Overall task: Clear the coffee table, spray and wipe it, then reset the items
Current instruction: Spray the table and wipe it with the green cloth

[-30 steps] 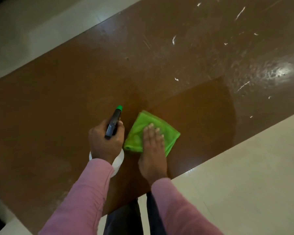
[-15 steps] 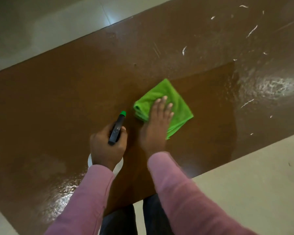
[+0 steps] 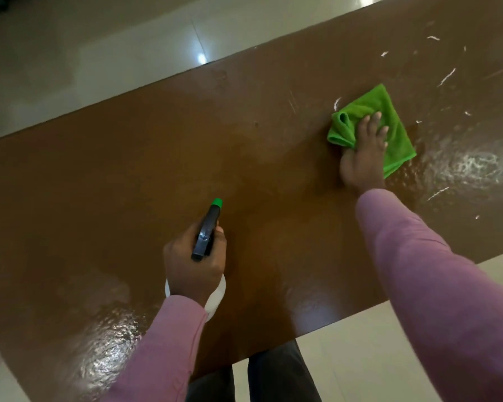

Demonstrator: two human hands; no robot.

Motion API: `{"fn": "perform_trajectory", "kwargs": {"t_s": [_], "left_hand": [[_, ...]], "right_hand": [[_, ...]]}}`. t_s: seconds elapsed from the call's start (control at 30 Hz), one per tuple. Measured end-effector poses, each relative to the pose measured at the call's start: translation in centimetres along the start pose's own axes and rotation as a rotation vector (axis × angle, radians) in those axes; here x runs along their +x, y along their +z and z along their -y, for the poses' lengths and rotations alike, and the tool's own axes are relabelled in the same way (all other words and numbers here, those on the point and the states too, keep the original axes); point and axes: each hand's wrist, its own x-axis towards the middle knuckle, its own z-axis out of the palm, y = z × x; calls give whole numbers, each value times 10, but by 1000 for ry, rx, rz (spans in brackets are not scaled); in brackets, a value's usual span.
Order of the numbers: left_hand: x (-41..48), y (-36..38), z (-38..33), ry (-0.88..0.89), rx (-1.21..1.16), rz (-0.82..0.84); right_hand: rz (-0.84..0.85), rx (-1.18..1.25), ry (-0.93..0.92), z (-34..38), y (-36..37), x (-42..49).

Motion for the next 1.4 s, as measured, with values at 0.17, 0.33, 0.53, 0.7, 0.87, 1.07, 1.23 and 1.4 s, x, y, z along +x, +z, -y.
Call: {"fn": "perform_trajectory", "kwargs": {"t_s": [0.17, 0.33, 0.53, 0.7, 0.87, 1.07, 1.23, 1.4], "left_hand": [[0, 1, -2, 5, 14, 18], [5, 1, -1, 17, 35, -28], [-1, -1, -4, -48, -9, -8], [-1, -2, -3, -80, -32, -37], [0, -2, -8, -41, -28, -23], [5, -6, -2, -78, -27, -46], [4, -10, 3, -128, -69, -38], [1, -11, 1, -96, -128, -48]], "right_hand": [[85, -24, -261, 80, 59, -82], [281, -86, -618, 107, 84, -128], [65, -132, -338, 32, 14, -10], [47, -97, -137, 50, -10, 35], [161, -121, -454, 128, 58, -42], [284, -263, -870, 144, 72, -60], [113, -227, -485, 94, 0, 52], [49, -225, -252, 131, 2, 77]]}}
